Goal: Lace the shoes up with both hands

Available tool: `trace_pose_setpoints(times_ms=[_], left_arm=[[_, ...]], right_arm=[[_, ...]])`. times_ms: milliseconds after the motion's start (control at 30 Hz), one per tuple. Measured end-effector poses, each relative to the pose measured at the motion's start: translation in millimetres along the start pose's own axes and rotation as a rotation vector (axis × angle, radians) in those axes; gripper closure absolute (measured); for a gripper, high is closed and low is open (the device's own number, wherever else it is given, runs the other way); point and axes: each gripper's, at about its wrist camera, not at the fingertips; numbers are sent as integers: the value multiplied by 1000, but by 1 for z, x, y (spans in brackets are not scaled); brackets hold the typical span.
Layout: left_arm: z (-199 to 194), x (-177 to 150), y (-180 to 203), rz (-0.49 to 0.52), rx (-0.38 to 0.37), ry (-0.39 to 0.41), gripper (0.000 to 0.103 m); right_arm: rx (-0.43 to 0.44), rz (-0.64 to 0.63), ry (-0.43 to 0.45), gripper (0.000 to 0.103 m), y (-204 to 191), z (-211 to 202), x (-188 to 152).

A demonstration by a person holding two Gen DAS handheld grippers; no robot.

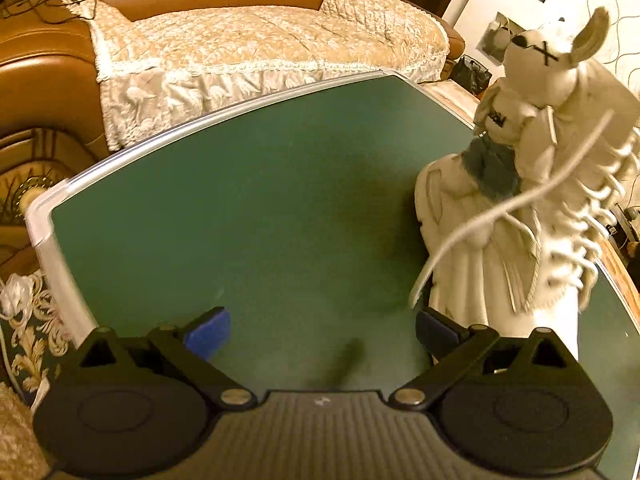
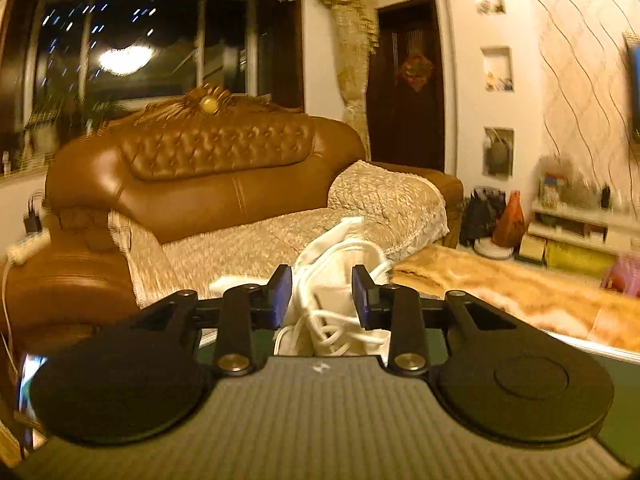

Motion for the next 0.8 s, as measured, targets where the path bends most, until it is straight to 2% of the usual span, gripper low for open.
trace_pose_setpoints(times_ms=[100, 200, 267, 333, 433, 533, 600, 733, 800], left_arm=[[-19, -4, 4, 71, 72, -21, 1], [-42, -6, 7, 146, 125, -67, 1], [-59, -7, 9, 177, 142, -102, 1], [-79, -11, 13, 208, 143, -122, 1], [-115, -25, 17, 244, 143, -97, 1], [-149, -41, 19, 234, 136, -65, 1], [-168, -50, 20, 237, 135, -41, 1], [-187, -66, 30, 382, 160, -44, 1], [-196, -69, 32, 417, 188, -37, 1]], right_arm=[[-29, 77, -31, 59, 9, -15, 3], [-87, 89, -83, 51, -1, -56, -6], [-143, 85, -109, 39, -15, -92, -16], [-215, 69, -136, 33, -31, -130, -30], [-290, 98, -192, 22, -48, -181, -49], [-312, 119, -286, 20, -59, -211, -59], [-329, 86, -316, 20, -67, -224, -60], [-363, -37, -333, 16, -87, -241, -54], [-367, -89, -313, 16, -101, -245, -40]])
Point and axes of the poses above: each gripper's, at about its wrist camera, not at the fingertips, and z roughly the way its jaws point, y to its right, x to its top, and after that the axes turned 15 degrees about y, right-handed
